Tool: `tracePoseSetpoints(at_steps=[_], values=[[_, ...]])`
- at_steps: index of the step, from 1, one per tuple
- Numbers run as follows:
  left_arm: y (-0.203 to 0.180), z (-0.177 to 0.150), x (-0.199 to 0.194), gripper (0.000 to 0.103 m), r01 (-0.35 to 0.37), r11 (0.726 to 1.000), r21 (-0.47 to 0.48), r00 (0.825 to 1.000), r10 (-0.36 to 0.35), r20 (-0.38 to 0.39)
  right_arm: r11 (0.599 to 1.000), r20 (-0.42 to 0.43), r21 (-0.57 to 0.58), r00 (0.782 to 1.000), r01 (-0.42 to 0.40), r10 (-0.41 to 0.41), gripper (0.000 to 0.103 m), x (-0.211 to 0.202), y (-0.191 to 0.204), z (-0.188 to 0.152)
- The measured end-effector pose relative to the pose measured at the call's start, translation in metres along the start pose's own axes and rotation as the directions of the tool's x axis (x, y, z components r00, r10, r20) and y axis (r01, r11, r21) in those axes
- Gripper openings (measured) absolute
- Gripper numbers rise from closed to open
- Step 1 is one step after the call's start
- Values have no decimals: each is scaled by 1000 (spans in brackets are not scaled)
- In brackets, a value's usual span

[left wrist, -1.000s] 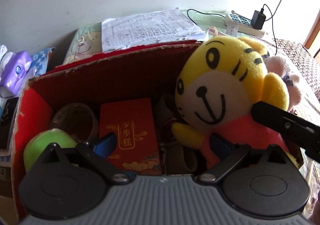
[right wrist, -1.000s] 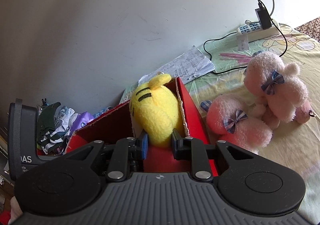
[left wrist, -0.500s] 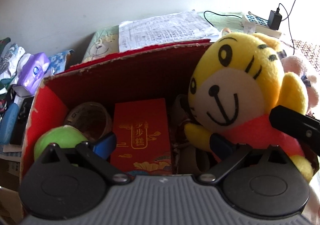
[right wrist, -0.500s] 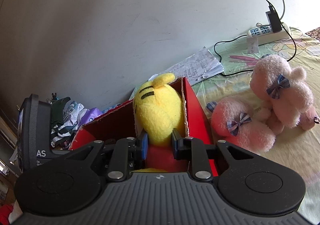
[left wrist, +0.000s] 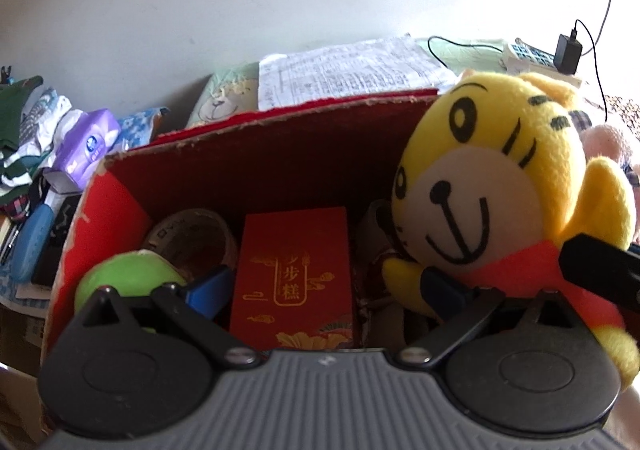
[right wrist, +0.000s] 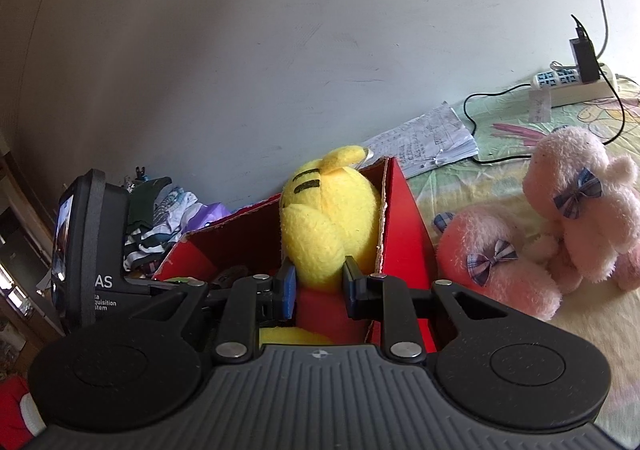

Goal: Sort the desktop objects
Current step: 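Lower the tiger plush into the red box and open both grippers, then move both grippers back to the white bunny plush on the bed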

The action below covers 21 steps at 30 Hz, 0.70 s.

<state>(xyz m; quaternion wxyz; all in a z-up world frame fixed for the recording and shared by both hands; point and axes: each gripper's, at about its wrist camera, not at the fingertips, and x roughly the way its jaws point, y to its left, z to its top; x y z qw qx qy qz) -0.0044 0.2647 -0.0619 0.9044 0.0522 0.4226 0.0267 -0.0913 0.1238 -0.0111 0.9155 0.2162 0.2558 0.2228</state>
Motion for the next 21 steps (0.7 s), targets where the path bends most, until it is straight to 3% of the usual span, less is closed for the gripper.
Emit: tracePoseSetpoints(at_steps=[11, 16, 21], values=[[0, -1, -3, 101, -98, 993, -63, 993, 102, 58, 994, -59, -51, 994, -93, 90, 24, 3, -12, 8], [-2, -5, -7, 101, -162, 983, -81, 979, 171, 109, 983, -104, 46, 978, -178, 182, 27, -6, -34, 20], [-4, -2, -16, 102, -258, 961, -98, 957, 269, 113, 983, -71, -15, 981, -181, 180, 33, -37, -55, 30]])
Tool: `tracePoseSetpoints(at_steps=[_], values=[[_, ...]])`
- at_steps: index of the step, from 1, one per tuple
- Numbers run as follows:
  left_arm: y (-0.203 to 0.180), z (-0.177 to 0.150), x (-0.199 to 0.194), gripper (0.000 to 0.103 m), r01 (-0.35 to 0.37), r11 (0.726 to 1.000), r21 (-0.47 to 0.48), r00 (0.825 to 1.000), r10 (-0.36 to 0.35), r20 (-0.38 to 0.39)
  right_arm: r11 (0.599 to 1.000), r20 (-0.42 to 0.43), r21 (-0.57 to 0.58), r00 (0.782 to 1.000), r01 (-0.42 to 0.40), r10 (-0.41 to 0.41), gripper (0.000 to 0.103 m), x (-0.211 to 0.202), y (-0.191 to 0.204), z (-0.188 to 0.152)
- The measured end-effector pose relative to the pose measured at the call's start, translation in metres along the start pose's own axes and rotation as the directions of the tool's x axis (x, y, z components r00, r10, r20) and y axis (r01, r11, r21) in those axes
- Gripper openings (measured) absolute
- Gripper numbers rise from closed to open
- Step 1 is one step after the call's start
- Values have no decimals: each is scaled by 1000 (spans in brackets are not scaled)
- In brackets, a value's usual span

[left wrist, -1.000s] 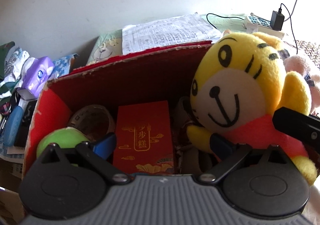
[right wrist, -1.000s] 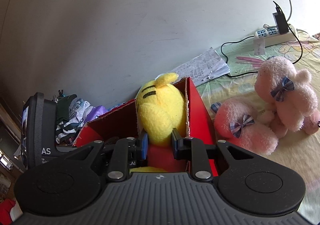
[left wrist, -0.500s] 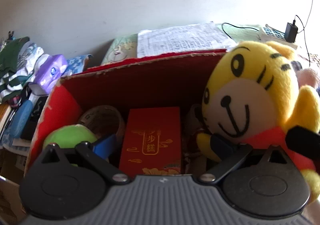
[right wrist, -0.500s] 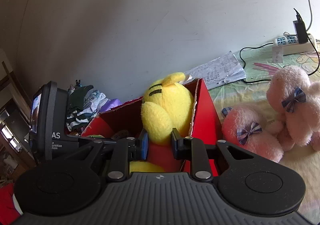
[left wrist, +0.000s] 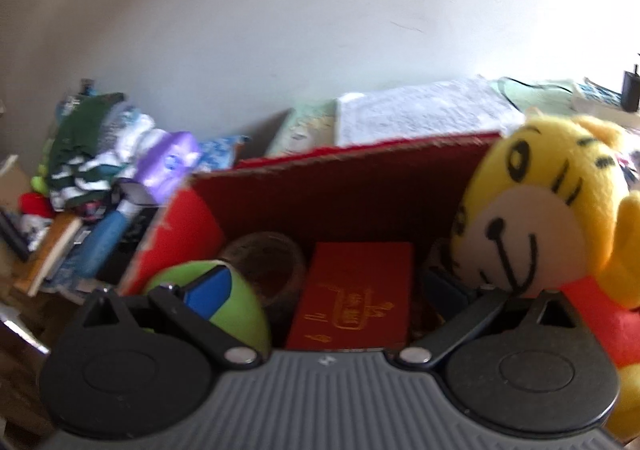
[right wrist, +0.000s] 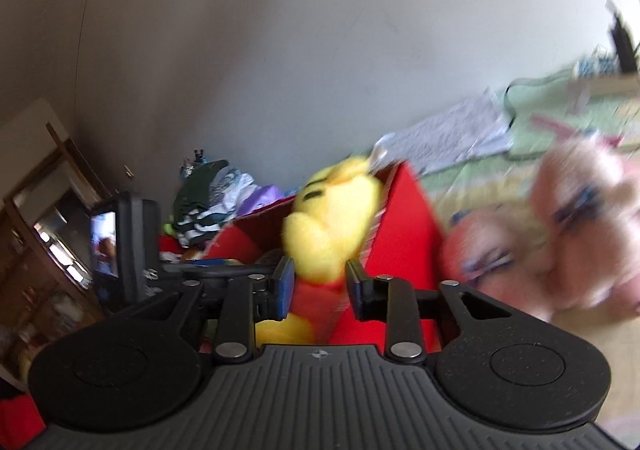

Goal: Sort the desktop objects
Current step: 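Move both grippers back to the white bunny plush on the bed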

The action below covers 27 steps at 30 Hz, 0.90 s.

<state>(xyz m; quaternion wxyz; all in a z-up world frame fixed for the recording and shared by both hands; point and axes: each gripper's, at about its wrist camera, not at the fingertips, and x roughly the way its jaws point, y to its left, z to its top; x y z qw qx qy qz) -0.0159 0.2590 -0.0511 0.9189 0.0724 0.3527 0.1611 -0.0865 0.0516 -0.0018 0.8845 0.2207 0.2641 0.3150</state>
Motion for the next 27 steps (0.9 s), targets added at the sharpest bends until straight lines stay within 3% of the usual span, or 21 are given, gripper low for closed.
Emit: tracePoseSetpoints(at_steps=[4, 7, 10, 13, 15, 18, 23, 27], values=[[15, 9, -30, 102, -46, 996, -83, 998, 50, 43, 995, -7, 78, 998, 66, -66, 33, -26, -44, 6], [12, 23, -61, 102, -6, 992, -122, 995, 18, 99, 971, -23, 194, 990, 143, -141, 34, -44, -86, 7], [-12, 39, -94, 102, 122, 986, -113, 978, -100, 182, 930, -26, 321, 983, 178, -180, 34, -61, -124, 6], [-54, 49, -109, 102, 311, 949, -58, 933, -293, 208, 906, -6, 381, 981, 183, -195, 34, -69, -148, 9], [-87, 51, -104, 102, 427, 903, -42, 894, -415, 167, 900, 4, 397, 980, 181, -198, 34, -72, -157, 11], [-139, 47, -85, 102, 532, 846, -35, 846, -530, 55, 891, 10, 427, 984, 157, -178, 34, -69, -173, 14], [-195, 36, -54, 102, 551, 833, 52, 834, -551, -30, 880, 19, 465, 993, 96, -119, 34, -59, -194, 26], [-210, 34, -14, 101, 549, 835, 17, 832, -545, -108, 874, 3, 482, 998, 56, -66, 35, -46, -203, 32]])
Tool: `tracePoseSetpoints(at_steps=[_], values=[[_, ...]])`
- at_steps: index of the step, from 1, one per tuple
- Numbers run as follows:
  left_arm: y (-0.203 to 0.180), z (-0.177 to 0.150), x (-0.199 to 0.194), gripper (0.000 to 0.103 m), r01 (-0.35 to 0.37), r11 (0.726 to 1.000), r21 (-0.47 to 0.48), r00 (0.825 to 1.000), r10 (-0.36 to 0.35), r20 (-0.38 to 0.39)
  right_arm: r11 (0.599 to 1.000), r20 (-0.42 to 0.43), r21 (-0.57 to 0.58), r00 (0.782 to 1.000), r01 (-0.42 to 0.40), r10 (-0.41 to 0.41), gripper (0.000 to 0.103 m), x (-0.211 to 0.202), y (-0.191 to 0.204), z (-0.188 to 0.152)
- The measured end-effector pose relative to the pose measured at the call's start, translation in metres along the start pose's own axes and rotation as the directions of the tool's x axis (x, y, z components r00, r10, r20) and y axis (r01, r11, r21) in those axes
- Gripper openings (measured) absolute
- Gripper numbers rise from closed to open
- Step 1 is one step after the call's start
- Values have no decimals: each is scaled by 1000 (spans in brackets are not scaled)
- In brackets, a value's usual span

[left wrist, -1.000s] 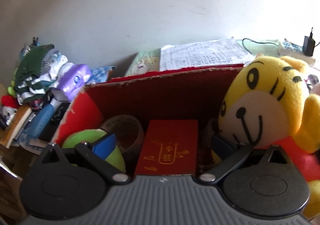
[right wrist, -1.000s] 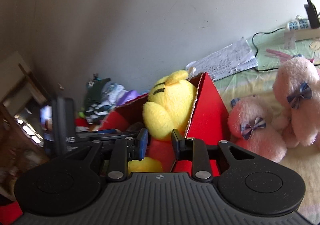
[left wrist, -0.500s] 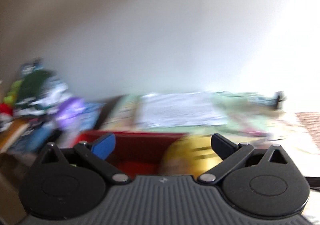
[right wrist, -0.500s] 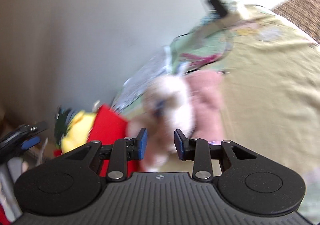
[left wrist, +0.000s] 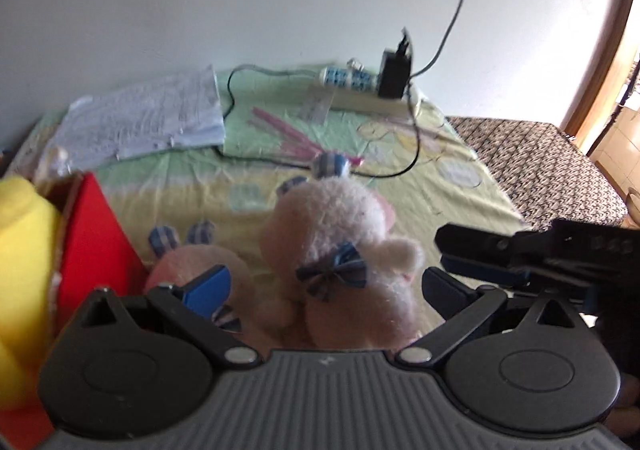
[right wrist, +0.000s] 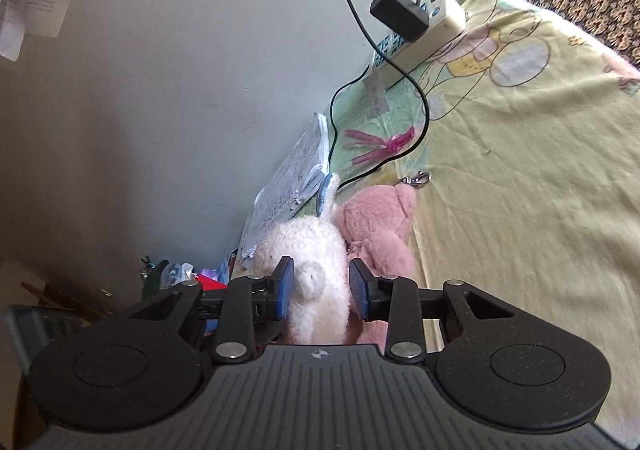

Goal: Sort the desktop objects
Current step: 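Close both grippers around the white bunny plush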

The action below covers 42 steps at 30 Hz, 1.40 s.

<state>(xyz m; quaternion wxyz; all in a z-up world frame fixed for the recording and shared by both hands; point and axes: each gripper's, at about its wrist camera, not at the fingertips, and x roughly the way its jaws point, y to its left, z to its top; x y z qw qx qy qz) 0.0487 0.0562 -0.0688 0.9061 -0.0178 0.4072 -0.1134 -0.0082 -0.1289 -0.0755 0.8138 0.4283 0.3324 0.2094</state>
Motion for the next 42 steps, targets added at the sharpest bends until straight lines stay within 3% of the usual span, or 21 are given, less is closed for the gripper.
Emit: tracePoseSetpoints(at_steps=[4, 10, 16, 26, 35, 42], values=[[2, -3, 20, 93, 36, 998, -54, 998, -39, -48, 999, -47, 7, 998, -38, 39, 36, 18, 1, 1], [12, 0, 42, 89, 77, 990, -122, 990, -90, -107, 999, -82, -28, 996, -35, 32, 37, 45, 4, 5], [8, 4, 48, 89, 30, 997, -76, 994, -38, -107, 999, -112, -40, 993, -30, 25, 38, 57, 0, 7], [-24, -5, 19, 84, 13, 997, 70, 998, -8, -70, 1000, -129, -23, 992, -15, 12, 27, 27, 0, -1], [-46, -29, -15, 84, 76, 993, 94, 995, -70, -69, 1000, -146, -7, 989, -6, 5, 27, -13, 7, -22], [-55, -47, -54, 84, 76, 986, 147, 997, -75, -13, 998, -126, -34, 991, -47, 42, 27, -37, 25, -44]])
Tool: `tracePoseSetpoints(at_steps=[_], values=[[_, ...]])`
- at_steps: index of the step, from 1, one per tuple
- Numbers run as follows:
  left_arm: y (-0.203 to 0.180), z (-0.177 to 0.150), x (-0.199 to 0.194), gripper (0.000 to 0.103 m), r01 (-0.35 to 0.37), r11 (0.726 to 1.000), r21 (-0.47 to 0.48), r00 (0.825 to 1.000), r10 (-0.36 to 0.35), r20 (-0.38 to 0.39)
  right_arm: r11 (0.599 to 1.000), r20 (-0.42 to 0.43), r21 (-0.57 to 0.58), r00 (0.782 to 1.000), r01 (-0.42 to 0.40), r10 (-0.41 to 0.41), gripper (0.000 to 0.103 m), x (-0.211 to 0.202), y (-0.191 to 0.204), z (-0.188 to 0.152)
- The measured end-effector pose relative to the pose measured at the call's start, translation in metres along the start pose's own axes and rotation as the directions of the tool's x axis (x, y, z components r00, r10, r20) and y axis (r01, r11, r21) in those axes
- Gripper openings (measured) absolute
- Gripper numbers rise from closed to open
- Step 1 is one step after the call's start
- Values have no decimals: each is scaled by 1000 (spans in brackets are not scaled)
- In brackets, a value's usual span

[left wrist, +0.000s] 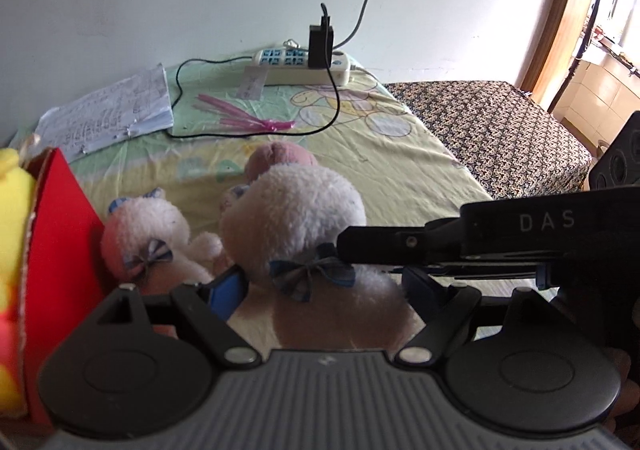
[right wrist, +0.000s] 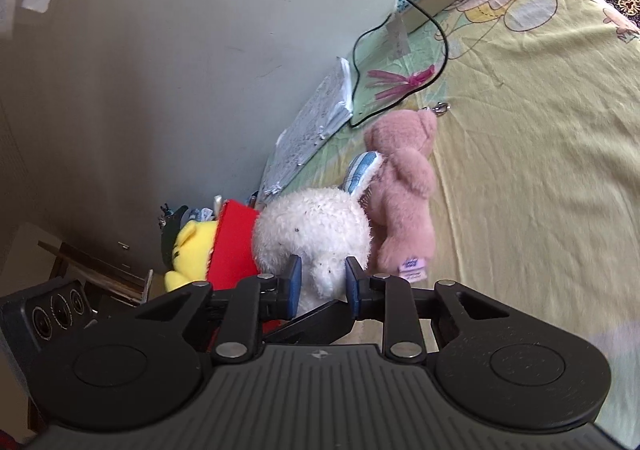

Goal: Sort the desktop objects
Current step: 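Close both grippers around the white bunny plush, then lift the white bunny with both grippers and carry it over the red box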

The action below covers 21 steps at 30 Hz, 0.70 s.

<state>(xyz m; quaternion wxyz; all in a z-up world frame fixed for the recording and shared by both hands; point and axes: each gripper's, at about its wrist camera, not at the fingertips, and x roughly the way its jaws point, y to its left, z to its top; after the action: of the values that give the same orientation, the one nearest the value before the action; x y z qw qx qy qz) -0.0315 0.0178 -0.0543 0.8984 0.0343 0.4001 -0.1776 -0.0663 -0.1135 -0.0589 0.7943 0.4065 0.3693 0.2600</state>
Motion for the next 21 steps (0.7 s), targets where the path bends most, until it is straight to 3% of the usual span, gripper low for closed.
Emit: tracePoseSetpoints(at_steps=[3, 11, 16, 21], values=[[4, -3, -18, 85, 19, 1000, -1, 999, -19, 32, 1000, 16, -18, 1000, 0, 0, 28, -2, 15, -9], [22, -9, -72, 85, 72, 995, 62, 987, -80, 142, 996, 162, -85, 987, 3, 11, 28, -18, 72, -38], [51, -12, -119, 86, 89, 993, 75, 966, -104, 236, 990, 225, -132, 972, -40, 69, 28, -8, 118, -53], [97, -18, -159, 87, 54, 996, 68, 945, -73, 318, 976, 238, -198, 961, -92, 139, 29, 26, 161, -64]])
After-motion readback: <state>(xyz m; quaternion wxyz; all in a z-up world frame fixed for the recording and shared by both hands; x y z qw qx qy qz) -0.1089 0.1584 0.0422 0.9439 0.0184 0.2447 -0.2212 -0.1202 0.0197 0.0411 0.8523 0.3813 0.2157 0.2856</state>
